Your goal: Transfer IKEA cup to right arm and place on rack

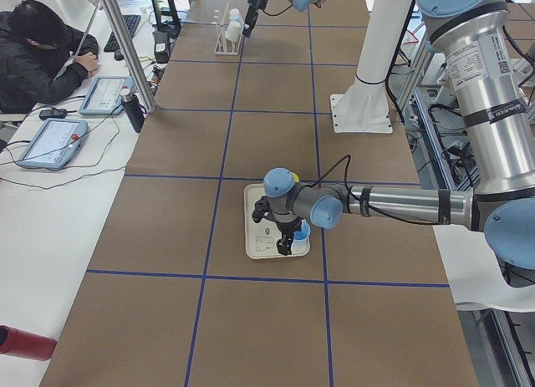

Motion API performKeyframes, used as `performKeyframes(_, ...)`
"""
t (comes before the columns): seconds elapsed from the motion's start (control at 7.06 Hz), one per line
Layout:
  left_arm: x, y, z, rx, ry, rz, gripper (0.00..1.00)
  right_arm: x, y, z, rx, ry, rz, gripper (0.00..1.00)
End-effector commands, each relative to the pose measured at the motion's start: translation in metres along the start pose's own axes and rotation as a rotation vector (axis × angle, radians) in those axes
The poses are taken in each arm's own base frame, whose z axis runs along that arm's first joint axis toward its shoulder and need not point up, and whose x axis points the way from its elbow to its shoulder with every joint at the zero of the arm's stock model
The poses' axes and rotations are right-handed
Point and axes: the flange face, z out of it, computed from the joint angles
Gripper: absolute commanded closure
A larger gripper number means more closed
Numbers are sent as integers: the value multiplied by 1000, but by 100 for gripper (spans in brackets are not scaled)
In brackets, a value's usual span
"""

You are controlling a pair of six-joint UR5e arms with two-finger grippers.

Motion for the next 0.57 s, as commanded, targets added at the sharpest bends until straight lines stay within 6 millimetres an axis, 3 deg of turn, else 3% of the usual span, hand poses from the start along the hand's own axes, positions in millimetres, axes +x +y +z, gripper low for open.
performKeyframes(0.0, 8, 0, 7, -20, 17, 16, 19, -2, -1, -1, 2, -2, -1, 0)
performKeyframes(0.28, 4, 2, 13, -32, 15, 9, 44, -2, 0, 0, 0, -1, 0, 0)
performKeyframes(0.42, 3, 1, 13, -31, 16, 10, 47, -2, 0, 0, 2, -2, -1, 0)
